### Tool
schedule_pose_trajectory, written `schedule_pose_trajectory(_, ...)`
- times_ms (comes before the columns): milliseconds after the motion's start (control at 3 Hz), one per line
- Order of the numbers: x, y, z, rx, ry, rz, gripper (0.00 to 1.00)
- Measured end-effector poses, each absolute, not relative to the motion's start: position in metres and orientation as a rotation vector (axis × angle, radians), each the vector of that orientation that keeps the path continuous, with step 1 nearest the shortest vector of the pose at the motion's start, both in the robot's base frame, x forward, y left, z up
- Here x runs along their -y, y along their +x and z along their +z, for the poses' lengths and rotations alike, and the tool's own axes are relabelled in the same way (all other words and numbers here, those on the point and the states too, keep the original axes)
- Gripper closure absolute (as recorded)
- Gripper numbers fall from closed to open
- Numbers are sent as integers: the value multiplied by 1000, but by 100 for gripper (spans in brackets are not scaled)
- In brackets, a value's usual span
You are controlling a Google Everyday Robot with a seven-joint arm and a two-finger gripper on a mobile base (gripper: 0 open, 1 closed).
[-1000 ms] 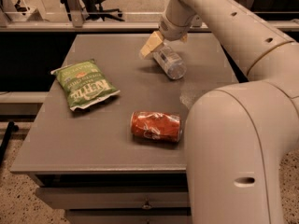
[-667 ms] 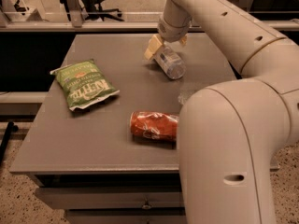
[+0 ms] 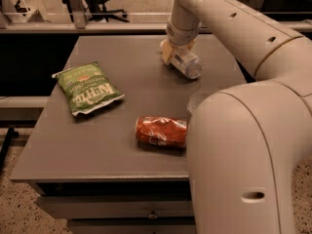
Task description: Place blue plastic bottle upright
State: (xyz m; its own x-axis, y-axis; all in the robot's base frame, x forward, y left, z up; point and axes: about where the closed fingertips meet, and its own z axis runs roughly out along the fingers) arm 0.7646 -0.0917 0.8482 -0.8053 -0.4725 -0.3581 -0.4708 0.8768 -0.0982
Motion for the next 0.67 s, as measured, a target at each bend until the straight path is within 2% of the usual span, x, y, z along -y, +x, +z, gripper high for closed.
schedule_pose_trajectory(333,98,754,873,-2560,-736,-10,88)
schedule_pose_trajectory(667,105,735,915,-2389,-774,31,100)
